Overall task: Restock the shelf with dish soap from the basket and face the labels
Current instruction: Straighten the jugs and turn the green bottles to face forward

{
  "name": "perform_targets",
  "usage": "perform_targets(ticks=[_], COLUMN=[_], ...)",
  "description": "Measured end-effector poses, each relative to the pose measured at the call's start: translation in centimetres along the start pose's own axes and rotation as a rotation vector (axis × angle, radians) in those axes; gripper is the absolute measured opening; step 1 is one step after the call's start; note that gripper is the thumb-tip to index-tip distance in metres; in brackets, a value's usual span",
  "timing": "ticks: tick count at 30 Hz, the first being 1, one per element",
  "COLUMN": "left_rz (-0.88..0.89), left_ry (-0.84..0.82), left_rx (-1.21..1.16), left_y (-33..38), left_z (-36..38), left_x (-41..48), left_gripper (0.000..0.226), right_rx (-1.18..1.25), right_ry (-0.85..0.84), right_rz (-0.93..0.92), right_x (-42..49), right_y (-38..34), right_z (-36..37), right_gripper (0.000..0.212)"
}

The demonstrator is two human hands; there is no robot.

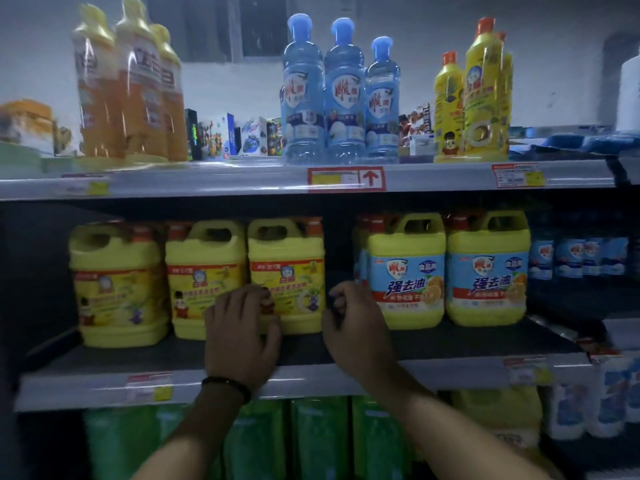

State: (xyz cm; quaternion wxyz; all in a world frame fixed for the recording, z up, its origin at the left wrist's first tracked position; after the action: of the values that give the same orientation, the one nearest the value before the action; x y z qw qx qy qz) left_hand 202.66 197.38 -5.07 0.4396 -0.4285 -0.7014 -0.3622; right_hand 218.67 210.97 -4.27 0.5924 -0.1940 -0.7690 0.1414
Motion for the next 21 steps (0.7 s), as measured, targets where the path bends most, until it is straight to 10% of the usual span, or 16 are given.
perform_targets(ticks=[21], left_rz=[-0.102], left_ry=[-0.229], left_rx=[-0.298], left_y=[-0.8], left_z=[1.6], left_x=[-0.5], left_gripper=[0.067], right_rx=[0.392], right_ry=[-0.322], right_rz=[0.55], right_x=[1.6], right_y=[2.5], right_z=[7.0], right_gripper=[0.135])
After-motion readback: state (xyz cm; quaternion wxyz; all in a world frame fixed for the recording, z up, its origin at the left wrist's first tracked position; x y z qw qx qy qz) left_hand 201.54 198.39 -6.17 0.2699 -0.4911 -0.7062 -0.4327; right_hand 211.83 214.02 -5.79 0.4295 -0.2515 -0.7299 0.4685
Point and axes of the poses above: each hand's wrist, its own x-axis towards the middle knuckle, its own z-axis out of the palm, y = z × x, the point moved 4 cm from there along x, towards the middle knuckle, and after that the axes turned 5 degrees about y, right-handed, at the moved point
